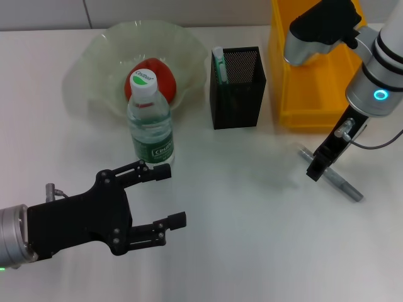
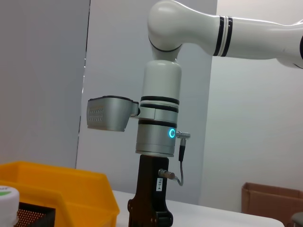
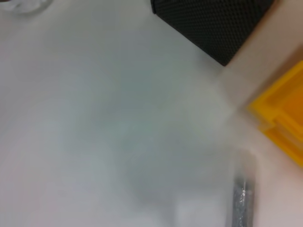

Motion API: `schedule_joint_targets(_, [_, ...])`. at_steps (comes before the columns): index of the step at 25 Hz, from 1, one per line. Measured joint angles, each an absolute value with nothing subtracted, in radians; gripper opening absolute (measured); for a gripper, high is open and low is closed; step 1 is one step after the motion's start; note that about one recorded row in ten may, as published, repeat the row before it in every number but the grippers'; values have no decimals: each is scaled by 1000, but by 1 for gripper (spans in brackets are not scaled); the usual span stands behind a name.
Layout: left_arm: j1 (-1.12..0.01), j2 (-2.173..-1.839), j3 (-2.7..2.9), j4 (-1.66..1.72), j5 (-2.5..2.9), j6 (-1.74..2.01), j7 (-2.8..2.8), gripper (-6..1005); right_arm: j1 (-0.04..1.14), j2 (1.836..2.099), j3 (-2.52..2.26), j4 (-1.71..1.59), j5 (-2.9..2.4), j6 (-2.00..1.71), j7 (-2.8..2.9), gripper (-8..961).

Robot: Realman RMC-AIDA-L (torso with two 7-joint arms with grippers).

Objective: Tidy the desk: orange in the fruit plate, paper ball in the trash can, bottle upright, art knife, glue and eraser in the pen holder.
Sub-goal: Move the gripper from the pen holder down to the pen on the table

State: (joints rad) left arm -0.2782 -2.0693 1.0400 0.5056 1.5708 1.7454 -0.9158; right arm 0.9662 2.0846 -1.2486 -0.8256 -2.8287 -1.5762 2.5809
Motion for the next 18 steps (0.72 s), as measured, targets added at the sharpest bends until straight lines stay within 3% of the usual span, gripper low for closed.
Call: schedule_joint_targets(18, [-278,-2071,1040,505,1570,1738,-916,789,954,2086,-1249,-787,-2830,-1526,2585,555])
